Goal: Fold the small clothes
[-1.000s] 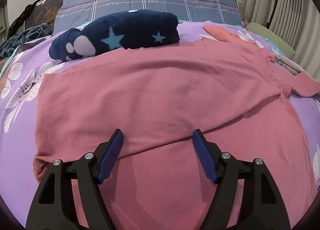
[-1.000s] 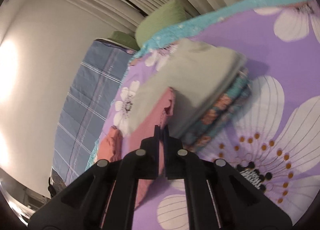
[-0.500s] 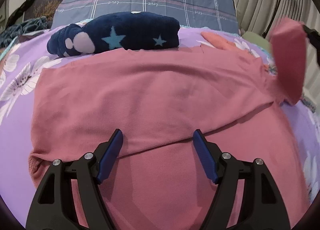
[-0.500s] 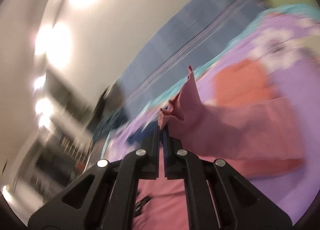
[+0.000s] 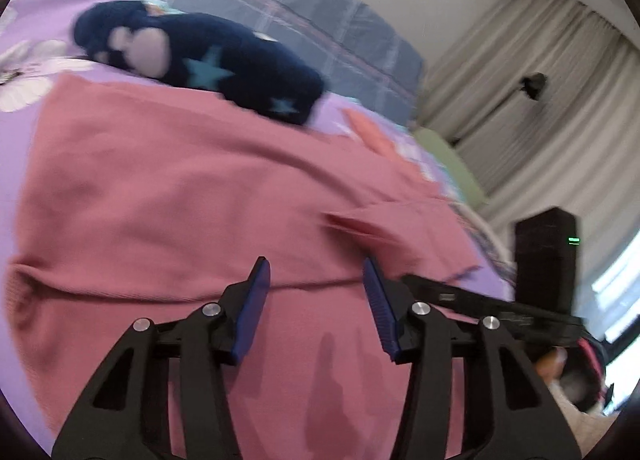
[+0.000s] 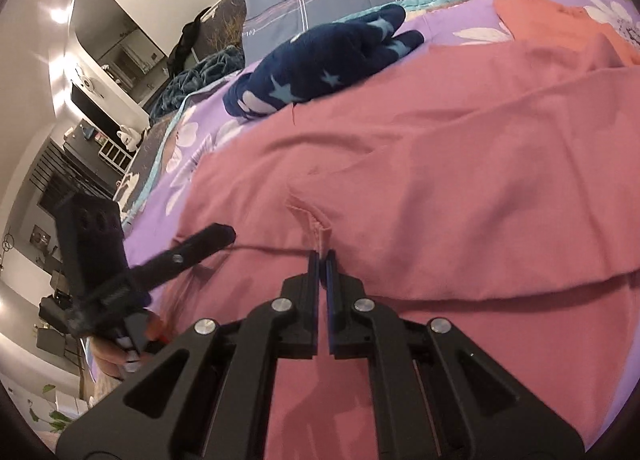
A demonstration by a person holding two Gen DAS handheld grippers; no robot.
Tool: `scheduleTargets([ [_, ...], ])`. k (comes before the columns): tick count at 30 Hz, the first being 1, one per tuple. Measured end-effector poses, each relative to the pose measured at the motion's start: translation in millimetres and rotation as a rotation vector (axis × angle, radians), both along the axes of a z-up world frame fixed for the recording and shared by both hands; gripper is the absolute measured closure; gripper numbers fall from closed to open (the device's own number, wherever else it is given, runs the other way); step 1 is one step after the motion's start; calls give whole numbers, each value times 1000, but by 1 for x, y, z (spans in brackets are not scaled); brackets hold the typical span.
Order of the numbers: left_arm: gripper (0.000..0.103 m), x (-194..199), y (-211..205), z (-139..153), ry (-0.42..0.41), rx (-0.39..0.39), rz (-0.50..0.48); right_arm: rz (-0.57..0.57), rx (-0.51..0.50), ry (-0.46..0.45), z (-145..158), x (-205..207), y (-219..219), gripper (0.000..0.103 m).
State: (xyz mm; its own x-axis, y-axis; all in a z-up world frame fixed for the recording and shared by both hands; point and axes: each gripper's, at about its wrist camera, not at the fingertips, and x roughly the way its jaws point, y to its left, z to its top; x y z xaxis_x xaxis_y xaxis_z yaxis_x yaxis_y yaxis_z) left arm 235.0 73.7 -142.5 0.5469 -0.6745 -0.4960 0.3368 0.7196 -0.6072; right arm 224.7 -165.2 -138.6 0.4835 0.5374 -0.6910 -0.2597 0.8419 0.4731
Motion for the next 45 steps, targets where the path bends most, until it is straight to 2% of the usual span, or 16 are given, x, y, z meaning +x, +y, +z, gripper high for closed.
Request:
scheduleTargets([
  [3, 52, 0, -22, 9, 7, -46, -77, 2, -6, -8, -2, 2, 0, 100],
  [4, 44, 3, -30, 10, 29, -52, -83, 2, -7, -9, -3, 6, -1, 100],
  [6, 39, 11, -41, 9, 63, -39, -77, 3, -11, -14, -3, 10, 2, 100],
  [8, 38, 24, -53, 6, 103, -32, -82, 5, -18, -24, -2, 11, 3, 100],
  [11, 37, 49, -63, -6, 218, -79, -67, 11, -34, -43, 1, 6, 7, 100],
  [13, 39, 62, -67, -10, 254, -97, -45, 18, -35, -50, 1, 4, 8, 98],
  [14, 59, 68, -74, -9, 248, -101, -56, 21, -36, -54, 1, 4, 9, 98],
  [15, 96, 71, -81, -7, 243, -97, -83, 27, -35, -61, 1, 3, 9, 97],
  [16, 103, 73, -86, -6, 243, -86, -97, 28, -35, -66, 2, 2, 9, 96],
  [20, 103, 68, -106, 32, 109, 39, -108, 32, -8, -96, 5, 0, 0, 96],
  [24, 103, 67, -103, 88, -17, 66, -97, 3, 38, -104, 7, 2, -25, 95],
  [29, 102, 52, -82, 145, -162, 104, -68, -178, 112, -89, -5, 8, -81, 89],
  [31, 102, 47, -73, 154, -182, 118, -52, -252, 151, -74, -13, 11, -102, 89],
  [34, 102, 40, -53, 159, -198, 136, -18, -292, 196, -36, -23, 17, -114, 92],
  [38, 103, 44, -29, 163, -191, 134, 31, -331, 142, -35, -26, 18, -111, 98],
  [45, 102, 27, 16, 183, -264, 172, 147, -348, 128, -35, -31, 16, -108, 100],
])
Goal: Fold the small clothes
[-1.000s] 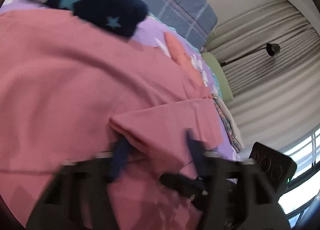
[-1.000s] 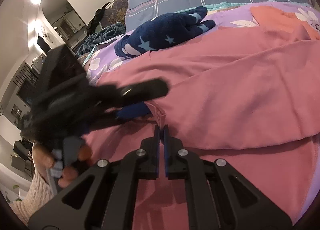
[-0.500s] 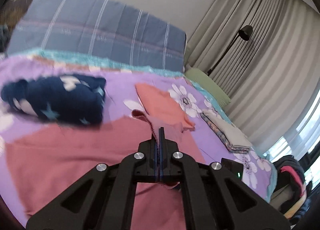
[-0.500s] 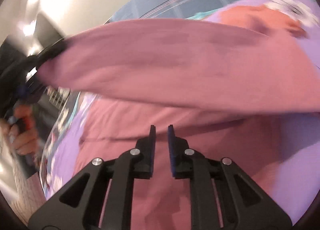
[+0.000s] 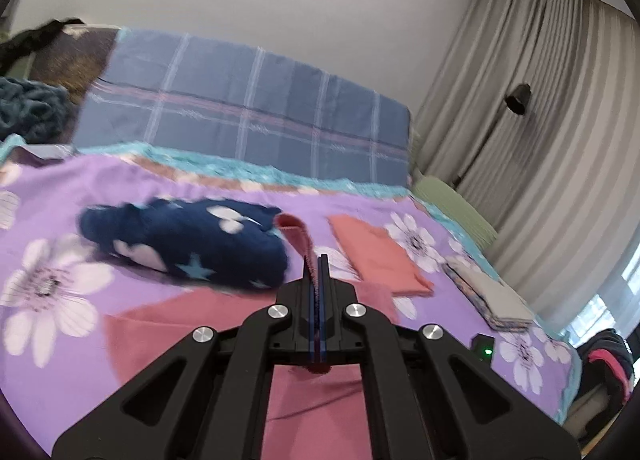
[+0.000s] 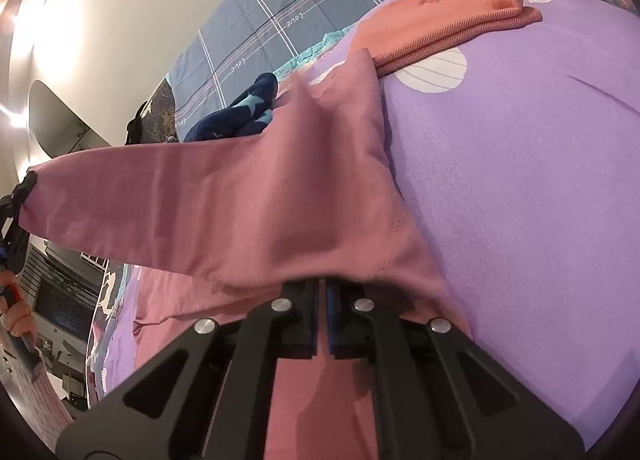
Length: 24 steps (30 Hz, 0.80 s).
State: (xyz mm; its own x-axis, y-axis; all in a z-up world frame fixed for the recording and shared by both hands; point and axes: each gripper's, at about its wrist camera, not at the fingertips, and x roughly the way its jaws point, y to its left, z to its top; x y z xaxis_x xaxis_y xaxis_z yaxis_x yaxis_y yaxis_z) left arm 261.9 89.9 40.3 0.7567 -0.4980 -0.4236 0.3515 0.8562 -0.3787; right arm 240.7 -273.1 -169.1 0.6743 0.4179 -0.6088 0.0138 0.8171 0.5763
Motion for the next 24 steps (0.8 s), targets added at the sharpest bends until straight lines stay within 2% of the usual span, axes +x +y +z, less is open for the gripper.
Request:
scheduleTargets([
  [4, 102, -2, 36, -18, 34, -3, 81, 1, -13, -1, 1, -1, 2, 100],
  [10, 102, 9, 71, -96, 186, 104, 209, 0, -24, -1, 2, 0, 4, 100],
  [14, 102, 22, 96, -153, 314, 84, 260, -1, -36, 1, 3, -1, 4, 100],
  [16, 101, 24, 104, -171, 369, 98, 295, 4, -69, 14, 5, -2, 9, 100],
  [17, 99, 22, 106, -172, 370, 96, 301, 11, -92, 21, 7, -4, 11, 99],
  [19, 80, 12, 110, -168, 342, 83, 313, 47, -155, 21, 13, -10, 21, 88],
  [21, 70, 1, 108, -156, 298, 97, 324, 77, -200, 7, 19, -17, 26, 81],
  [22, 65, -4, 105, -149, 275, 111, 325, 91, -225, -2, 23, -22, 28, 79],
  [24, 63, -11, 97, -140, 243, 123, 322, 122, -234, -34, 34, -30, 29, 78],
])
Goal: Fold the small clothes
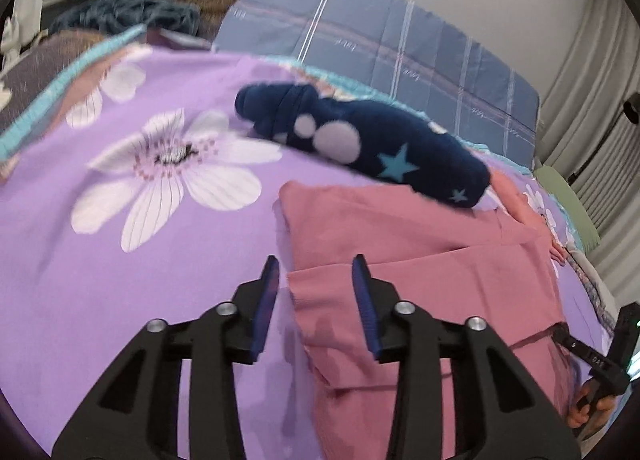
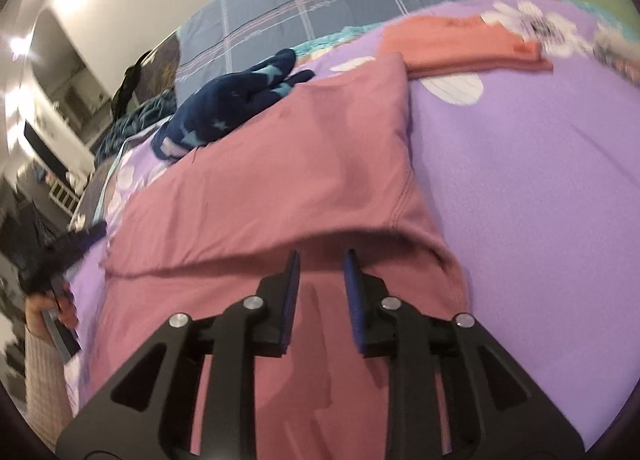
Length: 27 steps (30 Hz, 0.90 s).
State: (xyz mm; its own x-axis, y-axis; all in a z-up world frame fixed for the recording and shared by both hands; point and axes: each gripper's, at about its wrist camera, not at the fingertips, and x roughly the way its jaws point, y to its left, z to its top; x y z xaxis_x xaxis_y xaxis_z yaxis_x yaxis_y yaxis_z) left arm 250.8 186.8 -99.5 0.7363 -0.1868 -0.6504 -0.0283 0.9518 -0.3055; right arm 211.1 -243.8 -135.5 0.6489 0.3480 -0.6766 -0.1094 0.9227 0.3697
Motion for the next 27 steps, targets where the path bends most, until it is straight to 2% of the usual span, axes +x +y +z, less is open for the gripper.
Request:
scheduleTargets([
  [4, 63, -12, -21, 10, -30, -6, -38, 50, 3, -80, 33, -5, -7, 78],
  [5, 61, -12, -28, 11, -31, -12, -52, 29, -27, -104, 44, 0, -11, 78],
  [6, 56, -12, -33, 10, -32, -15, -58, 6, -54, -114, 52, 5, -15, 78],
  [7, 52, -12, -42, 10, -37, -19, -68, -39, -94, -110, 61, 19, -21, 77],
  [9, 50, -11, -58, 4, -37, -18, -100, -78, -131, -85, 66, 46, -29, 76],
  [11, 49, -8, -76, -10, -18, 3, -133, -125, -166, -33, 60, 82, -37, 82],
  [15, 46, 0, -104, -46, 67, 108, -176, -140, -144, 38, 41, 126, -39, 83],
  [16, 41, -1, -105, -43, 59, 116, -181, -135, -151, 54, 35, 133, -36, 72],
  [18, 36, -4, -107, -42, 39, 118, -201, -136, -169, 66, 28, 140, -31, 59],
  [20, 36, -3, -106, -44, 47, 115, -201, -116, -233, 81, 18, 145, -17, 71],
  [21, 36, -4, -105, -44, 42, 115, -200, -123, -285, 77, 17, 145, -13, 97],
  [23, 36, -6, -104, -42, 36, 116, -194, -166, -310, 39, 24, 144, -15, 100],
  [25, 36, -8, -104, -40, 23, 115, -185, -240, -257, 18, 29, 143, -40, 103],
  [27, 36, -8, -102, -39, 19, 103, -176, -365, -325, 39, 24, 148, -70, 103],
])
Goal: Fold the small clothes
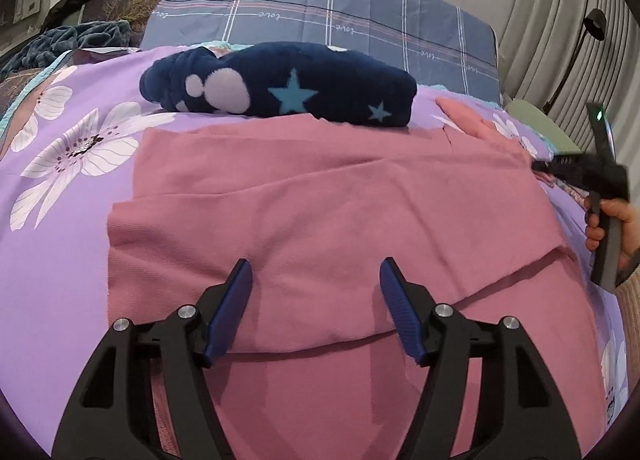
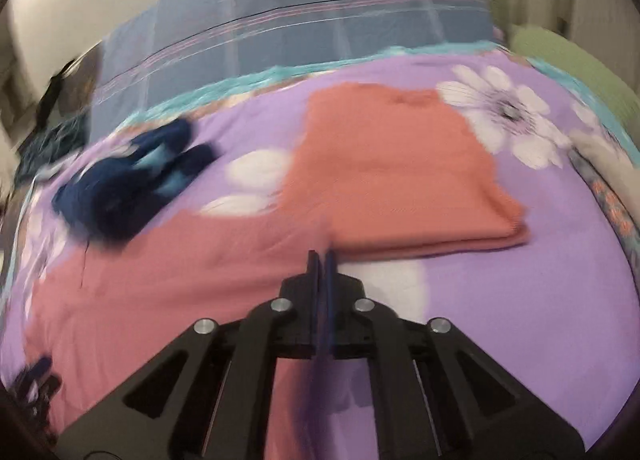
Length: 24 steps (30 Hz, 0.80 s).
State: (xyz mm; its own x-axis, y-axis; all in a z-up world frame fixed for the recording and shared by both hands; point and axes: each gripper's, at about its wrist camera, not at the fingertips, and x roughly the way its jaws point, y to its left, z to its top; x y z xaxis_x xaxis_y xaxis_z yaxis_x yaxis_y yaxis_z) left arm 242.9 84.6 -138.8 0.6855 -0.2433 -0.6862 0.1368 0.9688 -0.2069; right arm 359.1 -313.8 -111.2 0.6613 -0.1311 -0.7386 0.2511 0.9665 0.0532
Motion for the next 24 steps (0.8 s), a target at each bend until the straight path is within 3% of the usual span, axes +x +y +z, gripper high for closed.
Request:
scheduleTargets([
  [1, 36, 2, 1, 0, 1, -7, 0, -10, 45, 11, -3, 2, -14, 103],
  [3, 36, 2, 4, -1, 3, -25, 5, 1, 278, -7, -6, -10, -41, 103],
  [4, 36, 2, 4, 0, 3, -27, 5, 28, 333, -31, -2, -17, -42, 103],
  [7, 36, 2, 2, 0, 1, -17, 4, 200, 310, -48, 12, -42, -9, 96],
  [10, 36, -3, 7, 6, -25, -29, 26, 304, 235, -4, 6, -56, 30, 54],
  [12, 36, -10, 19, 15, -69, -67, 43, 305, 173, 50, -6, -57, 44, 77],
  [13, 36, -15, 30, 24, -107, -86, 57, 293, 133, 75, -12, -55, 46, 98],
  [16, 36, -23, 59, 39, -172, -96, 141, 246, 169, 35, -21, -55, 23, 102],
  [19, 36, -20, 84, 34, -142, -136, 196, 181, 250, 26, -25, -53, 7, 103],
  [21, 36, -17, 88, 31, -114, -142, 201, 167, 208, 8, -19, -59, 11, 103],
  [23, 36, -16, 84, 30, -105, -131, 170, 167, 182, -5, -9, -68, 16, 92],
  [24, 36, -16, 78, 30, -107, -113, 147, 184, 183, -27, -3, -79, 21, 92],
])
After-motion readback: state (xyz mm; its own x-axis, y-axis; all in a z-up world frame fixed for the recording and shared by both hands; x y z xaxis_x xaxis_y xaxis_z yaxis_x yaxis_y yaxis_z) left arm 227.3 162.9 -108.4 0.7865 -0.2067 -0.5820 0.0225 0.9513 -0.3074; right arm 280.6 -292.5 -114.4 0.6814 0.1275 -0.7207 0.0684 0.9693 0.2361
